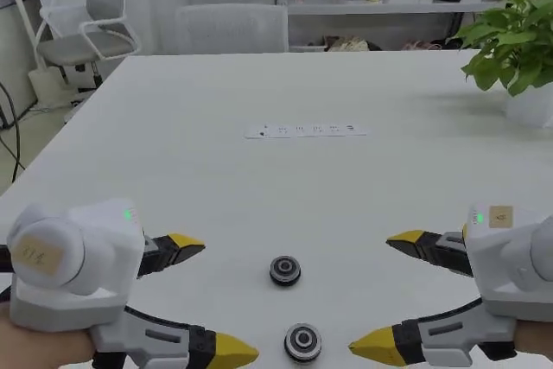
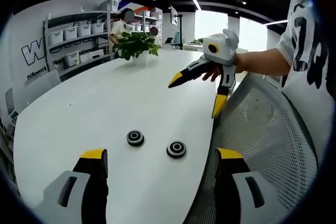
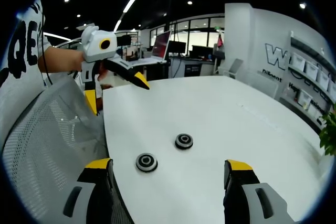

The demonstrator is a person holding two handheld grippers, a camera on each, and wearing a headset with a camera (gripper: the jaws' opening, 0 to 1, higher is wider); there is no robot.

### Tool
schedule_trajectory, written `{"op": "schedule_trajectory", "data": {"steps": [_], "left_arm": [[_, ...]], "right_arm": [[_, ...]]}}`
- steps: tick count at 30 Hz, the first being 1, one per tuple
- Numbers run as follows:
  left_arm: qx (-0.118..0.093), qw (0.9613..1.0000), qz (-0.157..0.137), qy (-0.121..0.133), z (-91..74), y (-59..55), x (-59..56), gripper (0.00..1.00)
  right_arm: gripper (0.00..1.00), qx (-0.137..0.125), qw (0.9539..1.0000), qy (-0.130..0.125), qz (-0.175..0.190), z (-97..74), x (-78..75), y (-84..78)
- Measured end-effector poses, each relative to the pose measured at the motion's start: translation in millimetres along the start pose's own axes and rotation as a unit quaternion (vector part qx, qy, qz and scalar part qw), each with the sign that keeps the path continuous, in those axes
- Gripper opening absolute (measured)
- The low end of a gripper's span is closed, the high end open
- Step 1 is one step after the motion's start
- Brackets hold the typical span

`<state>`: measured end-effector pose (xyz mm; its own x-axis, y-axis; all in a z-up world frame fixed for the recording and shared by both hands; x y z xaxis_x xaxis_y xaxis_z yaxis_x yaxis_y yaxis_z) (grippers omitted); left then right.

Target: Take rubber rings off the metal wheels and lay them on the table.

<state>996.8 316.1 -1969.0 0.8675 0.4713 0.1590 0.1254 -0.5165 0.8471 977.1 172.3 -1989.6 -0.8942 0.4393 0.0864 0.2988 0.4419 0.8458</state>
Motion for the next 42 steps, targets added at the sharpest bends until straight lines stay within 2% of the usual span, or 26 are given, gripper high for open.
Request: {"op": "schedule_trajectory", "data": {"steps": [11,17,23,42], "left_arm": [[0.006,0.9999,0.011,-0.009,5.7,-2.8,-5.0,0.80],[0.004,0.9998,0.020,-0.010,8.5,-1.6,-5.0,0.79],[0.011,0.9996,0.023,-0.016,11.8,-4.3,-5.5,0.76],[0.025,0.9984,0.044,-0.027,26.8,-10.2,-4.9,0.67]], "right_arm": [[0.84,0.018,0.9994,0.023,-0.016,13.2,3.3,-9.3],[0.82,0.029,0.9987,0.030,-0.027,13.7,1.0,-14.1],[0.80,0.036,0.9982,0.036,-0.030,14.9,-2.2,-19.6],[0.71,0.059,0.9945,0.069,-0.051,29.1,-4.5,-23.8]]}}
Point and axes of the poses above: the centre of the closed fingertips' face, and the gripper's own axes: z roughly forward along the fingers, x roughly to its left, y roughly out of its top, the point moved 1 cm from there along -z, roughly backward along the fingers, and after that the axes turned 15 degrees about y, right-handed, at the moved point
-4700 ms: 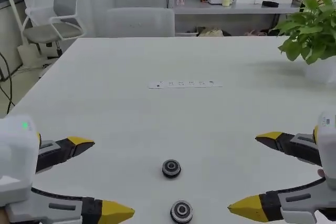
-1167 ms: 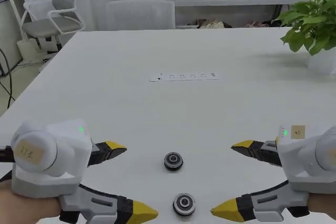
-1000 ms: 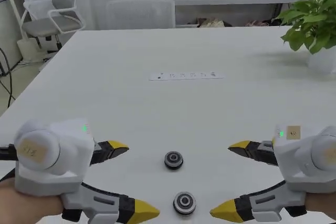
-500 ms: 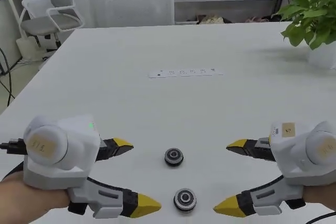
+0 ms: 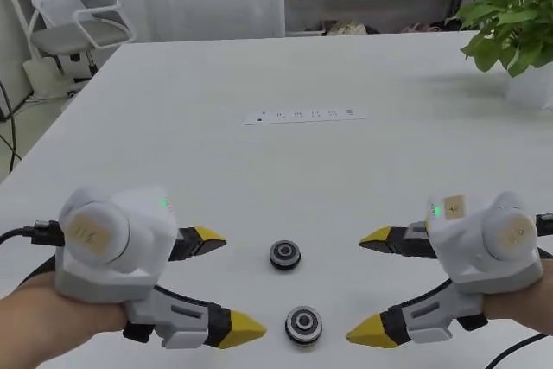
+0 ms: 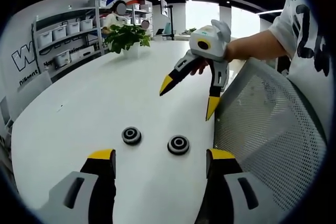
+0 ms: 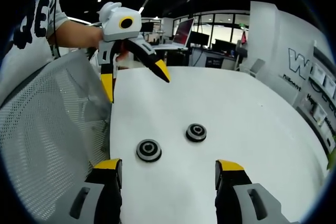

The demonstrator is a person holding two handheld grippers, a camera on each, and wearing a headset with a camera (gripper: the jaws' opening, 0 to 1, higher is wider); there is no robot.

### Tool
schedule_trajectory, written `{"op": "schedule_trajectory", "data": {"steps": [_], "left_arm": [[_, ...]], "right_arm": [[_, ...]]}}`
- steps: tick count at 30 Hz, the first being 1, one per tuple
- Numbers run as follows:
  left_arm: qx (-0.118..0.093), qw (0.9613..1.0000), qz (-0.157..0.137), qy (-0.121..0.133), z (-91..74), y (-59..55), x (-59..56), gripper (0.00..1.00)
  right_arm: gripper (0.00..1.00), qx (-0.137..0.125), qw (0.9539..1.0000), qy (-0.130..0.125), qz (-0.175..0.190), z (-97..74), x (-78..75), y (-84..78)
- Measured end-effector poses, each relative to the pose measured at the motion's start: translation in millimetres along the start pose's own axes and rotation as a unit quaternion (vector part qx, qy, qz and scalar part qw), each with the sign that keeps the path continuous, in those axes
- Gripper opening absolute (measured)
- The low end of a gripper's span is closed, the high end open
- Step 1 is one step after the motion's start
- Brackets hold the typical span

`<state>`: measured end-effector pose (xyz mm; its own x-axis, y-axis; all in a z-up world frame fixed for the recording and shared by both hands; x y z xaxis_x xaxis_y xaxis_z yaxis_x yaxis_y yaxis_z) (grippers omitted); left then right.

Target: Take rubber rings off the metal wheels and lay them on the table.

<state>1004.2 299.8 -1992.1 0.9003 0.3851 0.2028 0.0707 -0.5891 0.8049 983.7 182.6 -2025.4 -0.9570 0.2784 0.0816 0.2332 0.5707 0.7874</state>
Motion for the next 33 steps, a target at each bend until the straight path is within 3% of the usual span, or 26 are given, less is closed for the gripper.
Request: {"op": "schedule_trajectory", "data": {"steps": [13,22,33], "left_arm": [[0.014,0.9997,0.012,-0.017,12.5,-2.6,-4.2,0.61],[0.016,0.9994,0.015,-0.027,18.2,-3.8,-6.1,0.56],[0.021,0.9985,0.022,-0.045,26.5,-5.8,-16.0,0.51]], "right_arm": [[0.65,0.017,0.9995,0.022,-0.012,7.5,1.3,-5.4],[0.58,0.011,0.9992,0.035,-0.015,11.7,0.6,-3.6],[0.50,0.013,0.9983,0.056,-0.011,19.5,2.6,-5.6]]}}
Point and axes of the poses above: the centre of the closed fingertips' face, and the gripper's own axes: z roughly forward along the fingers, x roughly to its left, y roughly out of its top, the point moved 1 cm from there along -z, roughly backward along the fingers, and after that the axes turned 15 degrees about y, right-handed, at the moved point
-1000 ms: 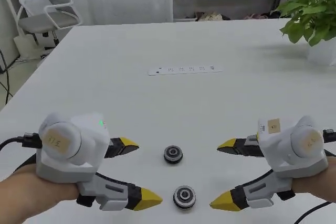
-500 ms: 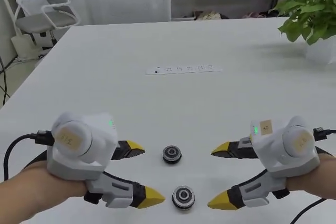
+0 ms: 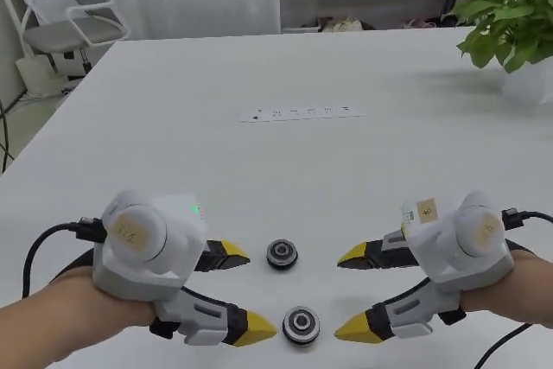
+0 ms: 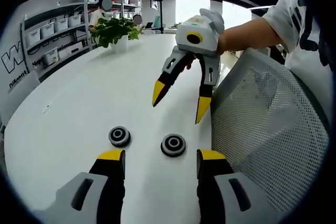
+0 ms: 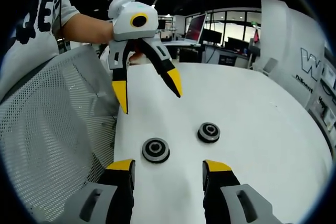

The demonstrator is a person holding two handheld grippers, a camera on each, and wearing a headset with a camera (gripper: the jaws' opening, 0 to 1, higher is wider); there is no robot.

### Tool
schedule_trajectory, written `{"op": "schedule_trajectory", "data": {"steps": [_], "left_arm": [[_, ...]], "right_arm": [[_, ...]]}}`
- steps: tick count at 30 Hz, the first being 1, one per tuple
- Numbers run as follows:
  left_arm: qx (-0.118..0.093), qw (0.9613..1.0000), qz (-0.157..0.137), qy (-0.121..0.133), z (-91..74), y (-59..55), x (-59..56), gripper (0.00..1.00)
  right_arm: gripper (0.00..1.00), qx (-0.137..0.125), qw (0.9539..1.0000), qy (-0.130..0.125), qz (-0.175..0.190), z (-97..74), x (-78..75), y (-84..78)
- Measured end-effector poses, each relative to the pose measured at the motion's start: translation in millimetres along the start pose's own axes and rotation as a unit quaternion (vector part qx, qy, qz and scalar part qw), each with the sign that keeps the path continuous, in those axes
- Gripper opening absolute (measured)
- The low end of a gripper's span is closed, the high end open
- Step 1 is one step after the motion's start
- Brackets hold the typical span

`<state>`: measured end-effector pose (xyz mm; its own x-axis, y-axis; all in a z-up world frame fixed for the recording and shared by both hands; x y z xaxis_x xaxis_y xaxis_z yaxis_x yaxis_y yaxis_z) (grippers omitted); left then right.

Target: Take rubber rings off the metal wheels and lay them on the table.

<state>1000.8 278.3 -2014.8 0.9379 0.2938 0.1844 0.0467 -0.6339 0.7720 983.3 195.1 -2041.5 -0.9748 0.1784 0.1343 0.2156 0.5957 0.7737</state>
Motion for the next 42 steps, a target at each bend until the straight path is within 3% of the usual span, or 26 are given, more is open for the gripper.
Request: {"op": "schedule_trajectory", "data": {"steps": [19,42], "left_arm": [[0.010,0.9996,0.013,-0.022,13.7,-2.6,-12.3,0.43],[0.024,0.9978,0.034,-0.052,32.8,-5.7,-29.6,0.30]], "right_arm": [[0.38,0.003,0.9995,0.029,0.012,10.4,6.2,-6.1],[0.37,0.011,0.9990,0.043,0.008,19.0,6.4,-7.8]]}}
Point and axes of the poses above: the centre of the closed fingertips' face, and the gripper's own axes: z roughly forward along the fingers, x roughly to its left, y roughly out of its top, the point moved 1 cm from there along -z, roughly backward along the fingers, and after that the axes turned 15 degrees about y, right-handed, at the moved point
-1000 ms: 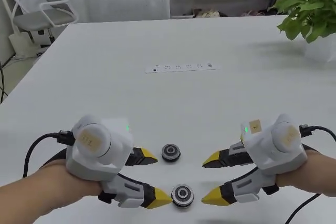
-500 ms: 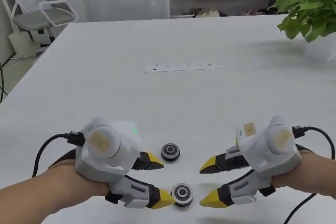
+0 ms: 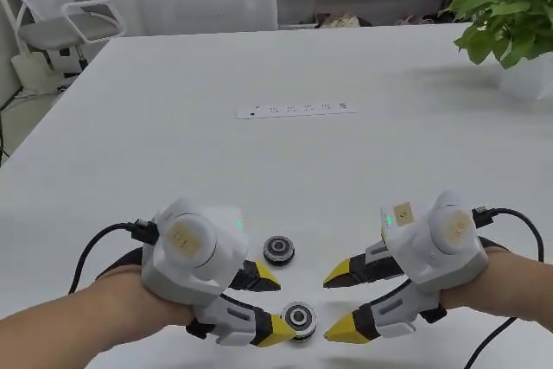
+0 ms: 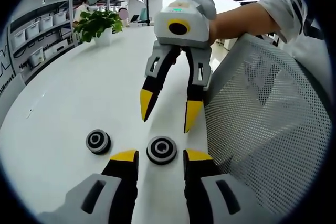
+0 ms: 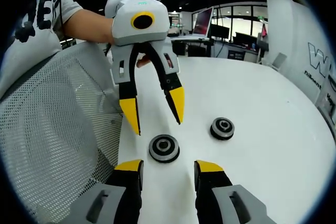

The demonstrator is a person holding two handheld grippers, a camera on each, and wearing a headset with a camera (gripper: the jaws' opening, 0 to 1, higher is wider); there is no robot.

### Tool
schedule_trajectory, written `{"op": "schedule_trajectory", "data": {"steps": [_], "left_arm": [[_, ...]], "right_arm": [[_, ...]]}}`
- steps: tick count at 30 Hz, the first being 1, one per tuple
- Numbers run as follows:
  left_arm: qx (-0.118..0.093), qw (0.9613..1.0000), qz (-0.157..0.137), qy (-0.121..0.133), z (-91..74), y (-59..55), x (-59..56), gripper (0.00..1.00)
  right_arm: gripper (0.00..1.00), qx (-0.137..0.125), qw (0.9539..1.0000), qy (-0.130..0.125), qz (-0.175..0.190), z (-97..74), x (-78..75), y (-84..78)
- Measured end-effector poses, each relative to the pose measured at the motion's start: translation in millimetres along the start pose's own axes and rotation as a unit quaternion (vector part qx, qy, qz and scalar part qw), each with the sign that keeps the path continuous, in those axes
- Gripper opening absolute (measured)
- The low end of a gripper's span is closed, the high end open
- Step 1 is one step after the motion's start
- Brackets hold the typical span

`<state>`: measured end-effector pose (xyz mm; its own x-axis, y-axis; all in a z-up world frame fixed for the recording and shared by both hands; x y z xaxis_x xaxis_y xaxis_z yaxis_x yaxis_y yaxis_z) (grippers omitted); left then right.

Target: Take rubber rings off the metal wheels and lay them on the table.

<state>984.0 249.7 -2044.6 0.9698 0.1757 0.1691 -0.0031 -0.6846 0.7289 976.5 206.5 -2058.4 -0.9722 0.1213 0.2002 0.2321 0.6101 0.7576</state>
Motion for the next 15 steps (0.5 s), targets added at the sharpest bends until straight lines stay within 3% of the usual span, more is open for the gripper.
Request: {"op": "schedule_trajectory", "data": {"steps": [6,15], "left_arm": [[0.007,0.9999,0.008,-0.006,6.2,-3.1,-3.7,0.27],[0.015,0.9997,0.014,-0.013,12.5,-6.9,-7.5,0.21]], "right_arm": [[0.37,-0.011,0.9999,0.001,0.005,0.3,0.2,3.7],[0.37,0.000,1.0000,0.003,0.007,1.7,1.4,-2.6]]}}
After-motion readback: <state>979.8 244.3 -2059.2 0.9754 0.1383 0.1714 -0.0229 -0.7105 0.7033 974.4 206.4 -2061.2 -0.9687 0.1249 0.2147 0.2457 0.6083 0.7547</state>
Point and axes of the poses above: the centre of the closed fingertips' face, and the gripper's own axes: z roughly forward along the fingers, x roughly to its left, y roughly out of its top, the point moved 1 cm from there along -z, roughly backward along the fingers, and after that the axes turned 15 degrees about y, right-handed, at the moved point
